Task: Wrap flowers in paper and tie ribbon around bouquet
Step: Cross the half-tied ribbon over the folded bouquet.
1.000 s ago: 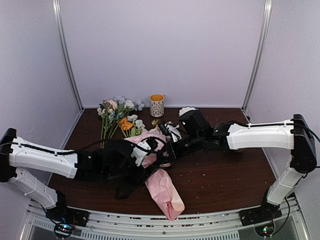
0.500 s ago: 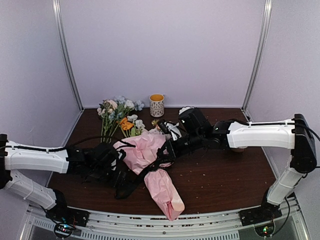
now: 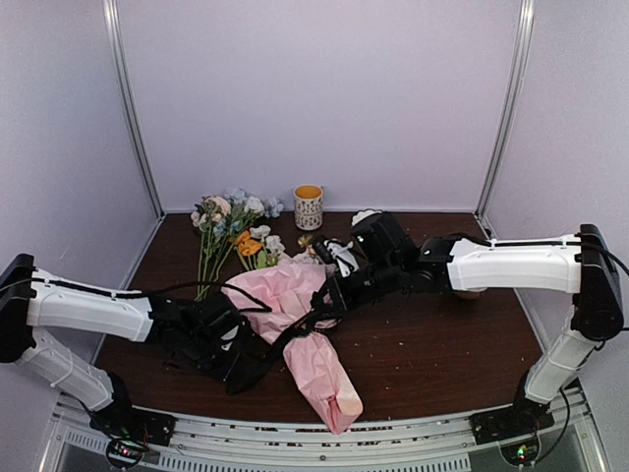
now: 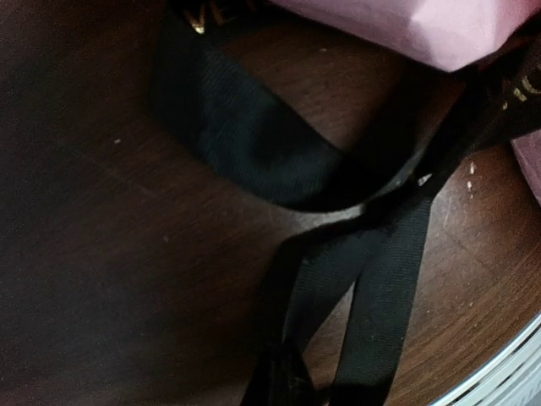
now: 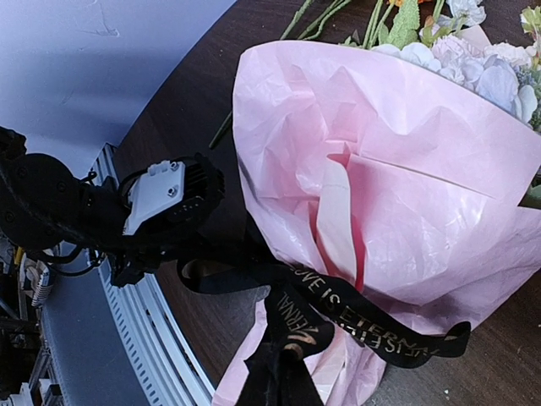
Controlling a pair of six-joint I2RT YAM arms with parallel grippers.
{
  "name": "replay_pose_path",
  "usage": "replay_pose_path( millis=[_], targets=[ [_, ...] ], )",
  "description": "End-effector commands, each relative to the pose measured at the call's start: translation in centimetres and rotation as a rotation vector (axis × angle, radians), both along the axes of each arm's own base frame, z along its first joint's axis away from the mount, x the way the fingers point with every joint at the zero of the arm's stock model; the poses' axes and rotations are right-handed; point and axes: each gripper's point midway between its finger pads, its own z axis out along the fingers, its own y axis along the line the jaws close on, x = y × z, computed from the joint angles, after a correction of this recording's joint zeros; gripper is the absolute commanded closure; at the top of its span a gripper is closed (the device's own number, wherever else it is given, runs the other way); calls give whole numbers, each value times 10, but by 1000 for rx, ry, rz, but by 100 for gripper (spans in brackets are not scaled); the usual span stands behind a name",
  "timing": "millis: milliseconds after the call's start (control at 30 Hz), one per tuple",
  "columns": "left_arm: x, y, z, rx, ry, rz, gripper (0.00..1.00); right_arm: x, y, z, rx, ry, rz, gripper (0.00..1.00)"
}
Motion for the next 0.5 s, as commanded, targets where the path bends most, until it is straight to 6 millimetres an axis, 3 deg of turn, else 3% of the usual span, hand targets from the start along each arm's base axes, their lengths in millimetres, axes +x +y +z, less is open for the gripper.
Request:
replay_pose_path(
  millis=[0, 133, 267, 367, 467],
  targets=[
    [11, 22, 30, 65, -99, 42, 100, 11, -3, 28, 9, -81, -25, 100],
    [33, 39, 98, 20, -314, 96, 100, 13, -4, 29, -11, -94, -27, 100],
    [40, 39, 174, -143, -538, 67, 100, 18, -7, 25, -29, -91, -38, 100],
    [29, 28, 226, -312, -687, -25, 100, 19, -7, 25, -33, -89, -39, 100],
    [10, 5, 262, -463, -773, -175, 100, 21, -4, 25, -33, -89, -34, 100]
  ],
)
